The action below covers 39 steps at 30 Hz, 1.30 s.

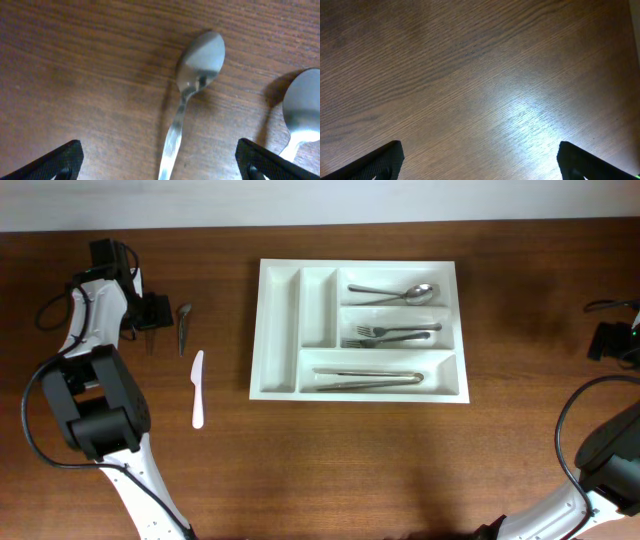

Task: Pack container
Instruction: 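Lower the left gripper and grasp the upper silver spoon's handle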

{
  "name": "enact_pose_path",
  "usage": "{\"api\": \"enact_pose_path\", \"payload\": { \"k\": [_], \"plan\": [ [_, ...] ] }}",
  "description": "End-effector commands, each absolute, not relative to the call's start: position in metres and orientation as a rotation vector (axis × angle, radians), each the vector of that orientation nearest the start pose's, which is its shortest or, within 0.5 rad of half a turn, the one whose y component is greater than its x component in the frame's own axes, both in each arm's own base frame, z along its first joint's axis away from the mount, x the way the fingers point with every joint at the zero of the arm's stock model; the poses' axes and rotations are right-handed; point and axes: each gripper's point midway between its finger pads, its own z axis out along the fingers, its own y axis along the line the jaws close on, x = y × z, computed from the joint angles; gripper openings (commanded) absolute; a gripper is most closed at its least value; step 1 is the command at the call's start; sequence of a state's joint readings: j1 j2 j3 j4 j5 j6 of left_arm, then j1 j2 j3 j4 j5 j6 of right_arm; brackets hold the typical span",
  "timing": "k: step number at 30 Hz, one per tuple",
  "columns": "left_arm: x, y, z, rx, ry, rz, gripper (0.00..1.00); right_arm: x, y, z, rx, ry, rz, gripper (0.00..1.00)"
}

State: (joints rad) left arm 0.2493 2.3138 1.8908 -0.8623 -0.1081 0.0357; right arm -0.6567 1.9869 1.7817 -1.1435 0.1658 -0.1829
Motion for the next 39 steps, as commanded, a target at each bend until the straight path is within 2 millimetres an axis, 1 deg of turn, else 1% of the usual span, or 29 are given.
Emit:
{"api": "enact_pose_path", "payload": {
  "k": [1, 5, 9, 15, 21, 30, 37, 39],
  "plan": [
    [0.5, 0.144, 0.017, -0.236, 2.862, 0.198, 0.99, 0.325, -0.285, 0.125, 0.737, 2.895, -0.357, 0.99],
    [0.5, 0.144, 0.017, -0.235, 2.86, 0.198, 0.99, 0.325, -0.285, 0.125, 0.737, 2.895, -0.357, 0.98],
    [0.502, 0.135, 0.016, -0.231, 2.857, 0.12, 0.99, 0.325, -0.285, 0.125, 0.737, 2.895, -0.358, 0.99],
    [0.503, 0.136, 0.015, -0.236, 2.853, 0.12, 0.99, 0.325, -0.285, 0.125, 0.737, 2.895, -0.358, 0.99],
    [0.502, 0.135, 0.007, -0.237, 2.868, 0.119, 0.99, 0.325, -0.285, 0.125, 0.737, 2.894, -0.357, 0.99],
    [0.501, 0.135, 0.003, -0.238, 2.875, 0.117, 0.99, 0.325, -0.285, 0.125, 0.737, 2.894, -0.357, 0.99],
    [0.499, 0.135, -0.006, -0.238, 2.893, 0.113, 0.99, 0.325, -0.285, 0.125, 0.737, 2.894, -0.357, 0.99],
    [0.497, 0.134, -0.011, -0.239, 2.907, 0.11, 0.99, 0.325, -0.285, 0.125, 0.737, 2.895, -0.357, 0.99]
  ]
}}
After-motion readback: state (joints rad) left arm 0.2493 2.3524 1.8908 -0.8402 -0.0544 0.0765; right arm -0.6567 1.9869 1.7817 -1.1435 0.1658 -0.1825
